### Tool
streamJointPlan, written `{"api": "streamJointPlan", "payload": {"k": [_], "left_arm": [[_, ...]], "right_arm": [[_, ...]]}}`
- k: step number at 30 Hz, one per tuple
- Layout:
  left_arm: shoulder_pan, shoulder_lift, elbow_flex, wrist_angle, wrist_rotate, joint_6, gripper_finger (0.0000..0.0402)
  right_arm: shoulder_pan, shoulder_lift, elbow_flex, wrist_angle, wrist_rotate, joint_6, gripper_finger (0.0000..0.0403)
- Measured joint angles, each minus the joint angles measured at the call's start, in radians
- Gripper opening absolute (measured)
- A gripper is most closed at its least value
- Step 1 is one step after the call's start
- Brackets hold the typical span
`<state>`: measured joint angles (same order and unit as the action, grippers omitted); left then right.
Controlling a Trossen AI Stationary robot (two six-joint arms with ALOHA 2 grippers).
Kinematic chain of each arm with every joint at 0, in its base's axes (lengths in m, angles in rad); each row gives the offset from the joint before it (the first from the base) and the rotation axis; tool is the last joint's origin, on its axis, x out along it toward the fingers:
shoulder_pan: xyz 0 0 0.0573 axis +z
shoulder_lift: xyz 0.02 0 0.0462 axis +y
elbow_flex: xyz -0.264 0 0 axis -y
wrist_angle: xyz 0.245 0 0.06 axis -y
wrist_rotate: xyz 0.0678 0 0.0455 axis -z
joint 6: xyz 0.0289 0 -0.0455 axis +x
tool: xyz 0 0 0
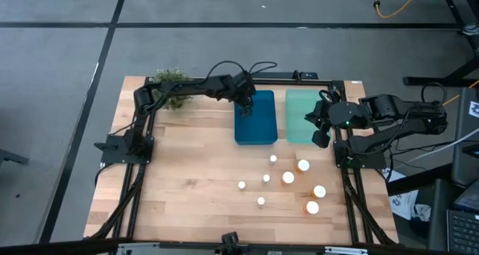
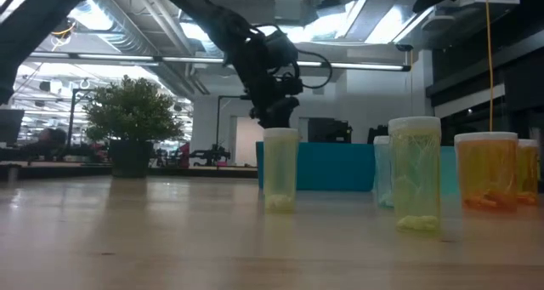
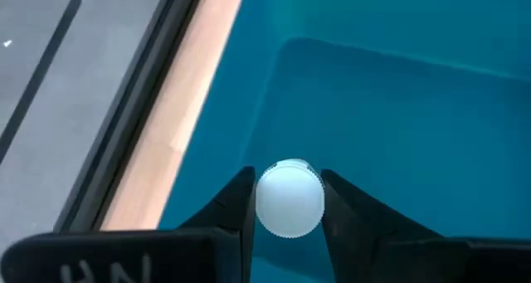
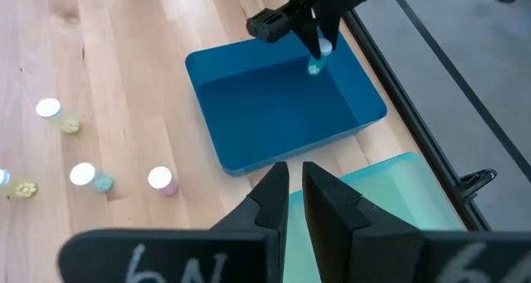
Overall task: Pick and place medicine bottles into bin by pill shape (circle, oval)
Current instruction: Put the top small blue pill bottle into the blue bin, then put the top small yellow pill bottle into the blue bin
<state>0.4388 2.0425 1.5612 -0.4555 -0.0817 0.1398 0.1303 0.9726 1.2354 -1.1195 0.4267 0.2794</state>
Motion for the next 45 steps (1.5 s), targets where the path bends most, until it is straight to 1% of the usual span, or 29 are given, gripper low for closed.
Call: {"api": "streamJointPlan", "payload": {"k": [5,9,14,17,27,36,45], "left_arm": [[-0.001,0.001,0.000,-0.012,0.010,0.001,0.0094],[0.000,0.001,0.000,-0.019,0.050,-0.003,0.0100],[-0.001,0.014,0.000,-0.040,0.052,-0.015,0.0120],[0.000,0.027,0.002,-0.025,0.051,-0.023,0.0129],[-0.003,0.034,0.000,-0.036,0.051,-0.025,0.0149],[-0.007,0.033,0.000,-0.029,0.051,-0.026,0.0183],[-0.006,0.007,0.009,-0.001,0.039,-0.013,0.0191]], "right_arm": [[0.000,0.000,0.000,0.000,0.000,0.003,0.0042],[0.000,0.000,0.000,0.000,0.000,0.003,0.0042],[0.000,0.000,0.000,0.000,0.000,0.013,0.0042],[0.000,0.000,0.000,-0.001,0.000,0.027,0.0042],[0.000,0.000,0.000,-0.001,-0.001,0.029,0.0042],[0.000,0.000,0.000,-0.001,-0.001,0.028,0.0042],[0.000,0.000,0.000,-0.001,-0.001,0.026,0.0042]]}}
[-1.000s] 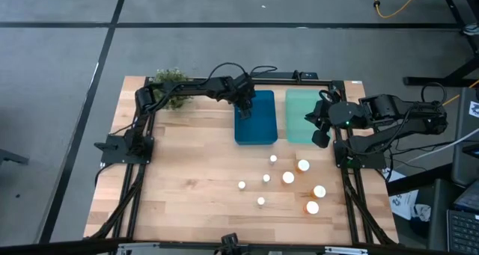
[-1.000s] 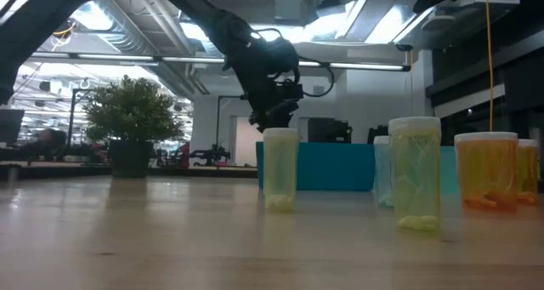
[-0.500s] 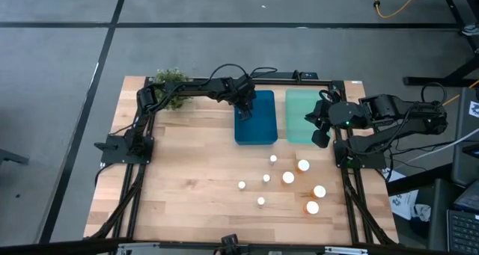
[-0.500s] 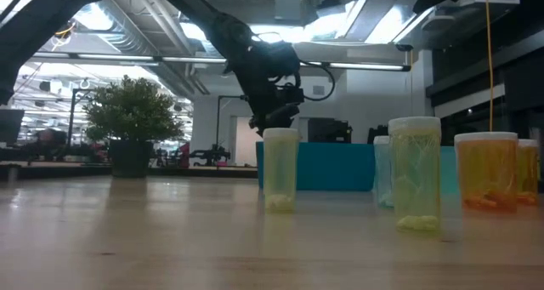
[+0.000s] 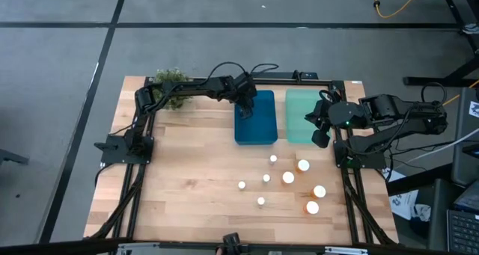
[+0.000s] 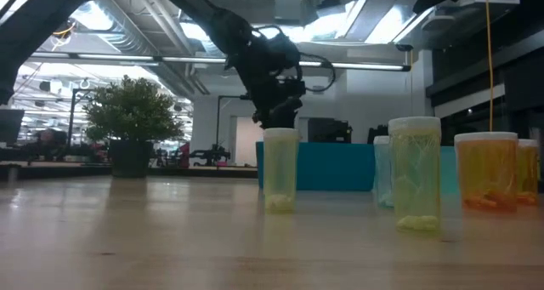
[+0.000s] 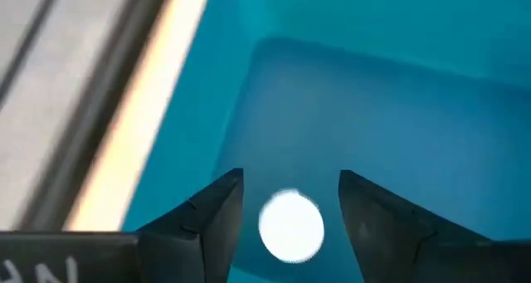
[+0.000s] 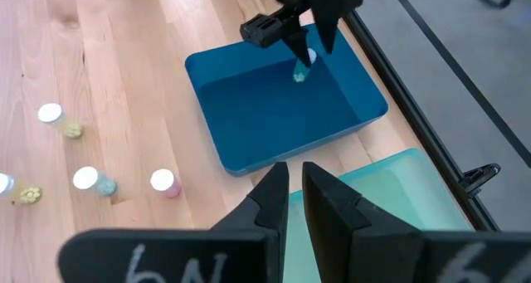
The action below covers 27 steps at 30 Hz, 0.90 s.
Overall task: Pick and place medicine bottles into bin by pill shape (circle, oval)
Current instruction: Put the top small yellow pill bottle into the blue bin
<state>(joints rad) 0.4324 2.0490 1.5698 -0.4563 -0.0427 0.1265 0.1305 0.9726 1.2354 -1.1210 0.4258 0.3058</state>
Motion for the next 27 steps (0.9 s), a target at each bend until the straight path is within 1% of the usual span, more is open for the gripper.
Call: {"api": "streamJointPlan", "payload": {"k": [4,6,7,10,15,18,21,24,27], "left_arm": [[0.000,-0.013,0.075,-0.037,-0.018,-0.010,0.0191],[-0.007,-0.015,0.127,-0.055,-0.011,-0.030,0.0191],[-0.012,-0.015,0.153,-0.089,-0.001,-0.044,0.0190],[-0.050,-0.015,0.237,-0.247,0.041,-0.064,0.0188],[-0.163,-0.042,0.341,-0.592,0.053,-0.065,0.0187],[-0.253,-0.083,0.352,-0.761,0.053,-0.068,0.0187],[-0.346,-0.100,0.350,-0.847,0.054,-0.126,0.0187],[-0.443,-0.101,0.338,-0.852,0.053,-0.209,0.0187],[-0.544,-0.095,0.280,-0.832,0.053,-0.229,0.0187]], "right_arm": [[0.000,0.000,0.000,-0.002,-0.001,0.003,0.0042],[0.000,0.000,0.000,-0.005,-0.006,0.003,0.0042],[0.000,0.000,0.000,-0.009,-0.008,0.003,0.0042],[0.000,0.000,0.000,-0.016,-0.022,0.008,0.0042],[0.000,0.000,0.000,-0.067,-0.027,0.053,0.0042],[0.000,0.000,0.000,-0.094,-0.027,0.064,0.0042],[0.000,0.000,0.000,-0.094,-0.027,0.078,0.0042],[0.000,0.000,0.000,-0.093,-0.027,0.083,0.0042],[0.000,-0.001,0.000,-0.092,-0.027,0.083,0.0042]]}}
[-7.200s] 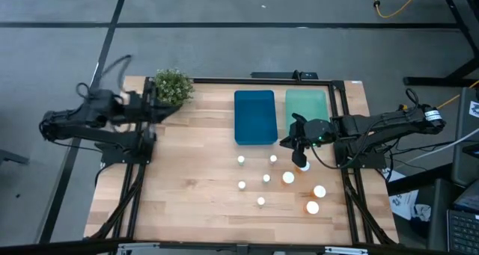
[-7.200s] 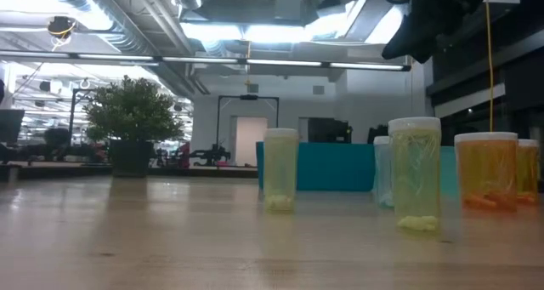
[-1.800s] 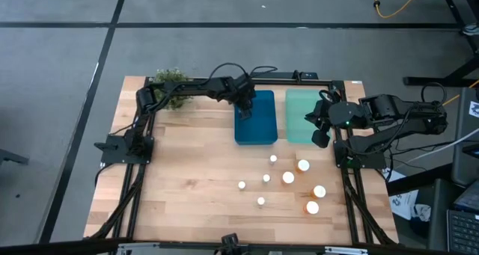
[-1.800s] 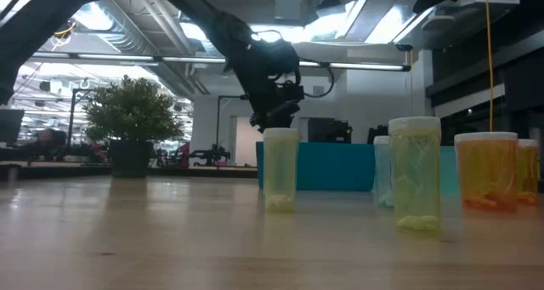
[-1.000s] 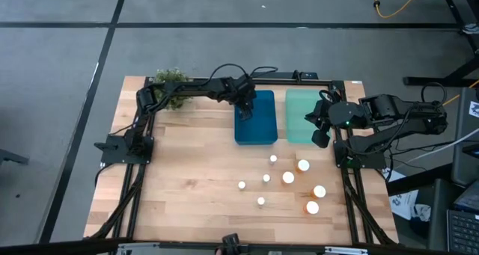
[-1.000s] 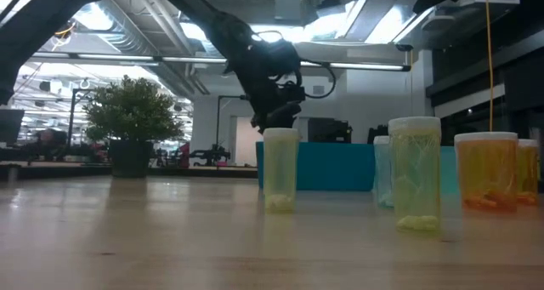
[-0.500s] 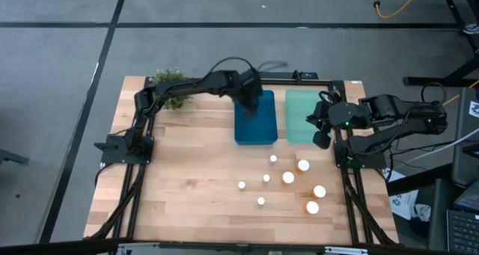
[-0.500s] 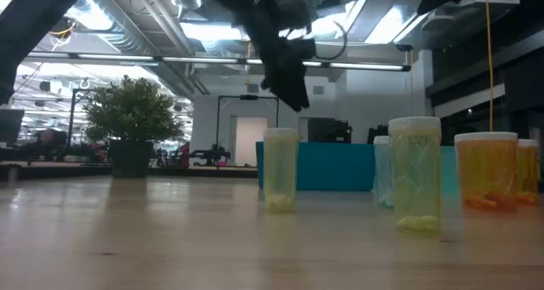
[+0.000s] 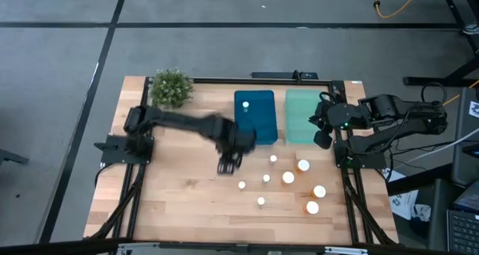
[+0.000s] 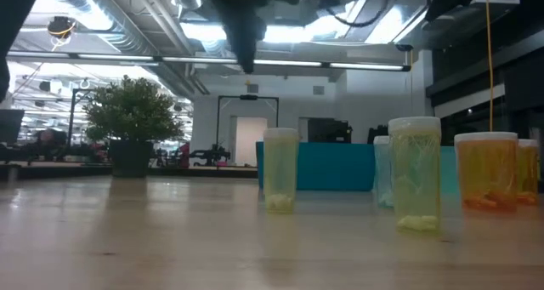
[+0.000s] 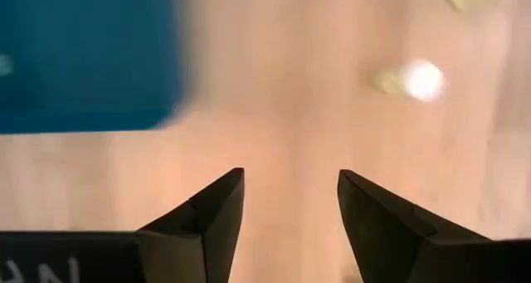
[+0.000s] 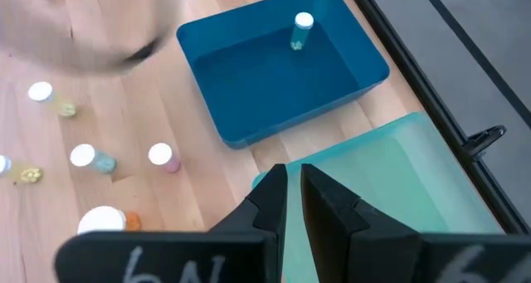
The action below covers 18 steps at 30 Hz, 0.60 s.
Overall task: Pick and place medicine bottles into bin by pill shape (circle, oval)
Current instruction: Put the top small yellow pill bottle into the blue bin
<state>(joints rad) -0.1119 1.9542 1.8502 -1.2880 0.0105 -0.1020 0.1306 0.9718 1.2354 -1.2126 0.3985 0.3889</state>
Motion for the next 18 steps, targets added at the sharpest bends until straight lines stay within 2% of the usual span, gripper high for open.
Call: {"api": "streamJointPlan", "payload": {"k": [3,8,12,18], "left_arm": [[-0.089,0.005,-0.089,0.034,0.002,-0.013,0.0187],[-0.182,0.004,-0.265,0.318,-0.005,-0.054,0.0187],[-0.218,0.005,-0.386,0.519,-0.053,-0.059,0.0187],[-0.225,0.005,-0.473,0.728,-0.130,-0.078,0.0187]], "right_arm": [[0.000,0.000,0.000,0.001,0.000,0.001,0.0042],[0.000,0.000,0.000,0.002,0.000,0.028,0.0042],[0.000,0.000,0.000,0.003,0.000,0.052,0.0042],[0.000,0.000,0.000,0.003,0.000,0.055,0.0042]]}}
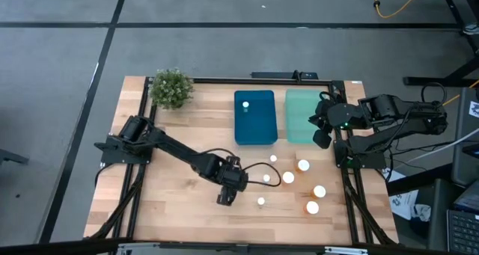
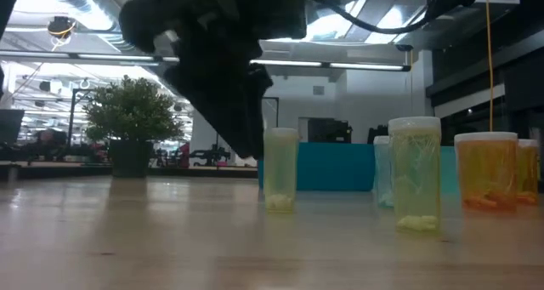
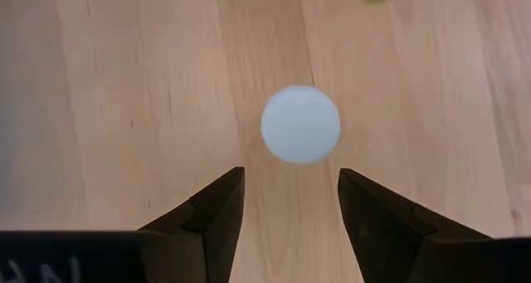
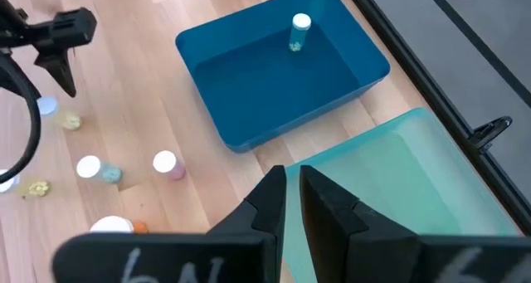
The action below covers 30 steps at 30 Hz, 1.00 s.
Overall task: Pick and place medicine bottles into bin by pill shape (circle, oval)
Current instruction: Put the top small yellow pill bottle into the blue bin
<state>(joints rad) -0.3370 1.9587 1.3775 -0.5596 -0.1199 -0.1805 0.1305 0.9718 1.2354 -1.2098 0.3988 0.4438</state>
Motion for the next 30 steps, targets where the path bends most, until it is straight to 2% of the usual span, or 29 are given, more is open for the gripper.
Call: {"api": "streamJointPlan", "payload": {"k": [6,15,18,24,28,30], "left_arm": [[0.005,0.000,-0.028,0.139,-0.002,0.004,0.0187],[0.013,0.000,-0.028,0.144,-0.003,0.007,0.0184],[0.019,0.000,-0.028,0.145,0.000,0.007,0.0163],[0.038,-0.005,-0.022,0.130,0.010,0.034,0.0085],[0.072,-0.059,0.049,0.047,-0.006,0.137,0.0085],[0.095,-0.097,0.108,0.005,-0.074,0.210,0.0085]], "right_arm": [[0.000,0.000,0.000,0.000,0.000,-0.003,0.0042],[0.000,0.000,0.000,0.000,0.000,-0.005,0.0042],[0.000,0.000,0.000,0.000,0.000,-0.006,0.0042],[0.000,0.000,0.000,0.000,0.000,-0.007,0.0042],[0.000,0.000,0.000,0.000,0.000,-0.018,0.0042],[0.000,0.000,0.000,0.000,0.000,-0.030,0.0042]]}}
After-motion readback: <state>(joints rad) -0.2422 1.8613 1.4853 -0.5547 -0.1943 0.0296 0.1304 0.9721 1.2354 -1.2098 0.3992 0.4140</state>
